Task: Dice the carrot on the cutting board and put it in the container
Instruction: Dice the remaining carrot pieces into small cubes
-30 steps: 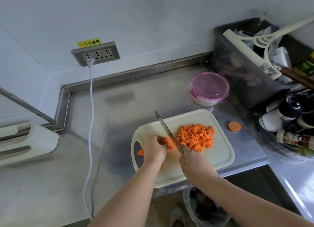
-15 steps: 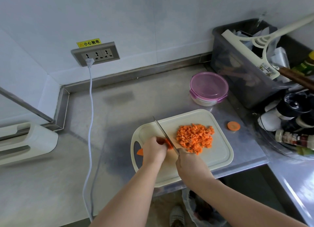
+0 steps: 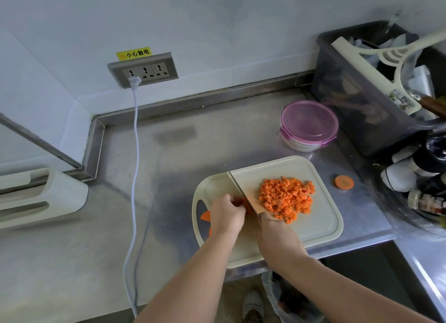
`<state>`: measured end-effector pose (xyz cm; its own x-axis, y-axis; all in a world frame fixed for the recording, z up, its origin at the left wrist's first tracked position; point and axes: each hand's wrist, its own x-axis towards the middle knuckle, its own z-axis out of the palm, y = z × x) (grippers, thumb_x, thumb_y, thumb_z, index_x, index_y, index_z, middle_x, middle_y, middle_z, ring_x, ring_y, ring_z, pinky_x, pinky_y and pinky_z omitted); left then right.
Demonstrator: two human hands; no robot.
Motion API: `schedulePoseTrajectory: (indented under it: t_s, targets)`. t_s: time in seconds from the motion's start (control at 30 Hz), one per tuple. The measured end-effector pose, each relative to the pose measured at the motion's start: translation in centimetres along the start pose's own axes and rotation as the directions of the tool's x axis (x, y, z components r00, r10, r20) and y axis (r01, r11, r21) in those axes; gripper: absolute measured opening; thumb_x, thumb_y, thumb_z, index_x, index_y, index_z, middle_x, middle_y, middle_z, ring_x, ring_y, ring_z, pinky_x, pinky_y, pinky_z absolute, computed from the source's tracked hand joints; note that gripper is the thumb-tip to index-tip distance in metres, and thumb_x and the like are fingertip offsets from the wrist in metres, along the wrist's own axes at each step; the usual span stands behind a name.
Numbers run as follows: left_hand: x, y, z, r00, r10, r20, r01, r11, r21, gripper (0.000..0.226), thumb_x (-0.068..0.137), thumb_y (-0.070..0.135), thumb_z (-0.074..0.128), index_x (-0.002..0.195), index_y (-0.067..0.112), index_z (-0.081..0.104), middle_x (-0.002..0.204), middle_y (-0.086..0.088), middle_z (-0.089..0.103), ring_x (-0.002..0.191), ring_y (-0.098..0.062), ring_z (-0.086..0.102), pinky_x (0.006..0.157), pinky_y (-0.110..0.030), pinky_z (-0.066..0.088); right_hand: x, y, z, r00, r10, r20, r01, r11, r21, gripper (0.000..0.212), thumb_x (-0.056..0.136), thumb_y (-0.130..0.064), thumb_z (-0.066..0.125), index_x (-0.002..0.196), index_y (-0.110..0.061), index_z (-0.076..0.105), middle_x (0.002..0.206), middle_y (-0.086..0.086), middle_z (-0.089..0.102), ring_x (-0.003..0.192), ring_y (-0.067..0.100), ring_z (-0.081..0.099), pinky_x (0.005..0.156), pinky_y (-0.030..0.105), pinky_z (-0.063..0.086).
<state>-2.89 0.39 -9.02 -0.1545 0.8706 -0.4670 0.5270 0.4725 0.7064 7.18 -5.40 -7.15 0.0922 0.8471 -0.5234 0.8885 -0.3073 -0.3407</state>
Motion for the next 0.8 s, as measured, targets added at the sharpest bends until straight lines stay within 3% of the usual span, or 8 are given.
schedulePoseTrajectory:
  t_s: [0.2, 0.37, 0.53, 0.8]
  targets:
    - [-0.4, 0.1, -0.1, 1.0, 0.003, -0.001, -0.003, 1.0, -0.003, 0.009, 0.087, 0.015, 0.063, 0.095, 0.017, 0.064, 0.09, 0.004, 0.065, 0.086, -0.014, 0.06, 0.071, -0.023, 0.042, 0.3, 0.4, -0.5, 1.0, -0.004, 0.0, 0.004, 0.993, 0.116, 0.022, 0.1, -0.012, 0.034, 0.112, -0.015, 0.052, 0.086, 0.0, 0.056, 0.079, 0.018, 0.059, 0.069, 0.029, 0.05]
    - [-0.8, 0.3, -0.3, 1.0, 0.001, 0.021, -0.001, 1.0, -0.018, 0.004, 0.084, 0.014, 0.064, 0.083, 0.017, 0.066, 0.081, -0.001, 0.067, 0.081, -0.019, 0.063, 0.066, -0.026, 0.045, -0.3, 0.7, -1.3, 0.996, -0.042, -0.075, 0.052, 0.989, 0.14, 0.016, 0.101, -0.019, 0.033, 0.095, -0.02, 0.048, 0.08, -0.002, 0.055, 0.077, 0.018, 0.059, 0.07, 0.031, 0.051]
    - [-1.1, 0.4, -0.4, 0.999, -0.006, 0.041, 0.007, 0.999, -0.036, 0.013, 0.081, 0.011, 0.064, 0.073, 0.021, 0.066, 0.08, -0.006, 0.07, 0.08, -0.023, 0.065, 0.069, -0.027, 0.046, -1.3, 0.3, -1.5, 0.993, -0.089, -0.083, 0.1, 0.985, 0.142, 0.021, 0.1, -0.016, 0.034, 0.11, -0.016, 0.052, 0.081, -0.003, 0.054, 0.078, 0.017, 0.058, 0.072, 0.031, 0.053]
    - [-1.1, 0.6, -0.5, 1.0, -0.014, 0.025, 0.015, 0.999, -0.041, 0.009, 0.081, 0.014, 0.067, 0.077, 0.021, 0.064, 0.083, -0.001, 0.069, 0.084, -0.018, 0.063, 0.071, -0.025, 0.043, -1.3, -0.1, -1.0, 0.998, -0.051, -0.034, 0.054, 0.994, 0.094, 0.026, 0.1, -0.015, 0.033, 0.119, -0.016, 0.051, 0.097, 0.005, 0.062, 0.089, 0.022, 0.062, 0.077, 0.033, 0.054]
